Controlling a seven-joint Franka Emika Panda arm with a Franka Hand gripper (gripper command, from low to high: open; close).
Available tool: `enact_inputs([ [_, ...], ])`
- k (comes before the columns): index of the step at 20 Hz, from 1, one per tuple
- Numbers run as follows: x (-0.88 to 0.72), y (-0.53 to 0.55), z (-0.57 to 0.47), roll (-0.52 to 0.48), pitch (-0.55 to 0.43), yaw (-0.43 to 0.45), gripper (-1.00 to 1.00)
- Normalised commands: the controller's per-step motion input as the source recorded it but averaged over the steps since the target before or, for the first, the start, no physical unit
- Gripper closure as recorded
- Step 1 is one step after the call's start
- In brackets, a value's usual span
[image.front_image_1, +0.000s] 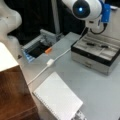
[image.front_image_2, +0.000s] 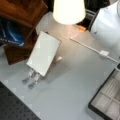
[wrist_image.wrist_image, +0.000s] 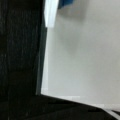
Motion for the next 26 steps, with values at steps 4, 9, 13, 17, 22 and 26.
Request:
enact_inputs([
  [4,-0.33,-0.28,0.03,-0.064,0.032,-0.098,-1.0],
  [9,-0.22,-0.34,0.02,-0.096,0.055,-0.016,-1.0],
  [13,-0.12,-0.27,-0.01,-0.123,0.047,0.064,-1.0],
  [17,-0.09,-0.22,0.01,-0.199,0.024,0.114,-1.0],
  [22,-0.15,-0.2,0.06,-0.401,-0.011,0.085,-1.0],
  [26,-0.21,-0.1,0.14,-0.455,-0.055,0.035,-1.0],
])
